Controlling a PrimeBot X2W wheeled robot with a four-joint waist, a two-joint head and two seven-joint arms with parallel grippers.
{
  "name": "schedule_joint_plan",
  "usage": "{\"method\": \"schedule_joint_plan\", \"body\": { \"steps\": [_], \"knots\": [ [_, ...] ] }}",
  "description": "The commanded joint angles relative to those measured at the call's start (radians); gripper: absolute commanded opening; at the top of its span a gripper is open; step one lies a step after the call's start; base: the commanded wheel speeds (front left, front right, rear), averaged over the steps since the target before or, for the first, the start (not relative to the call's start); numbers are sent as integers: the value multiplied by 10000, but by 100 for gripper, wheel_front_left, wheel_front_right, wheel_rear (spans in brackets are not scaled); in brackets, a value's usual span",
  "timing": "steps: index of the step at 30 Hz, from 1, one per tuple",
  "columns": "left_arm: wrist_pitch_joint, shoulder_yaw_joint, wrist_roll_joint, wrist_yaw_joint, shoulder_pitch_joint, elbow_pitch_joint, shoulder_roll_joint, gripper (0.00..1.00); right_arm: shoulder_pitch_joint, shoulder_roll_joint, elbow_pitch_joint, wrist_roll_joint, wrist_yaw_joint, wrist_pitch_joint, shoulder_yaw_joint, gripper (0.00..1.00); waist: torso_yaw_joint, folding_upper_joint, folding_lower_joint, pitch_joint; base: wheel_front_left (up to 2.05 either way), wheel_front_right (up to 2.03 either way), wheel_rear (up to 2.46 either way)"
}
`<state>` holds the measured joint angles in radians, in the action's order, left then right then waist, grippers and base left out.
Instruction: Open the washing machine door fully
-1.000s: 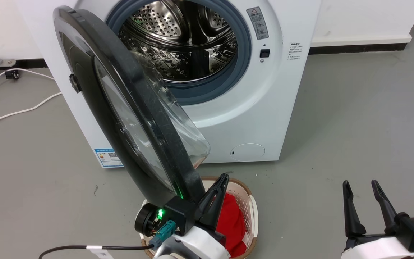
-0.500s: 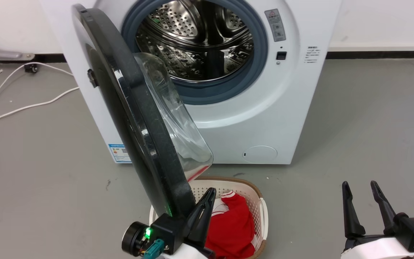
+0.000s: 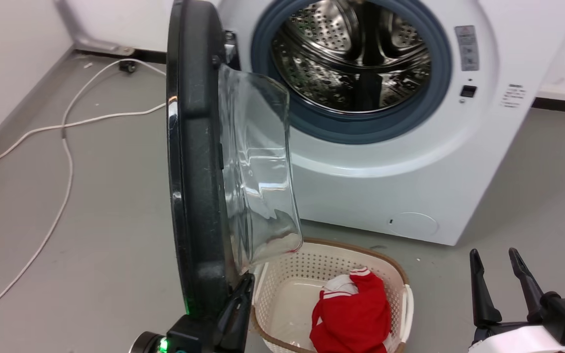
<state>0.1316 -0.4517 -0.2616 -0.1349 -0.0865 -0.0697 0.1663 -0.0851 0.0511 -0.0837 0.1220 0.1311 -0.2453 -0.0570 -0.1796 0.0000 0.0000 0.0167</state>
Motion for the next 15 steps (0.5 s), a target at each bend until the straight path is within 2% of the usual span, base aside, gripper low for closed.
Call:
{"method": "schedule_joint_plan", "body": {
  "steps": [1, 7, 15],
  "knots": [
    [21, 351, -79, -243, -253, -108, 285, 0, -113, -20, 62, -68, -7, 56, 0, 100, -723, 0, 0, -51, 0, 0, 0],
    [148, 992, -352, -504, -220, -22, 523, 0, -107, -18, 85, -17, -7, 92, 64, 100, -1275, 0, 0, -153, 0, 0, 0],
    [651, 2119, -808, -626, 365, 569, 949, 0, 81, -18, 184, -102, -7, 222, 54, 100, -1487, 0, 0, -439, 0, 0, 0]
  ]
}}
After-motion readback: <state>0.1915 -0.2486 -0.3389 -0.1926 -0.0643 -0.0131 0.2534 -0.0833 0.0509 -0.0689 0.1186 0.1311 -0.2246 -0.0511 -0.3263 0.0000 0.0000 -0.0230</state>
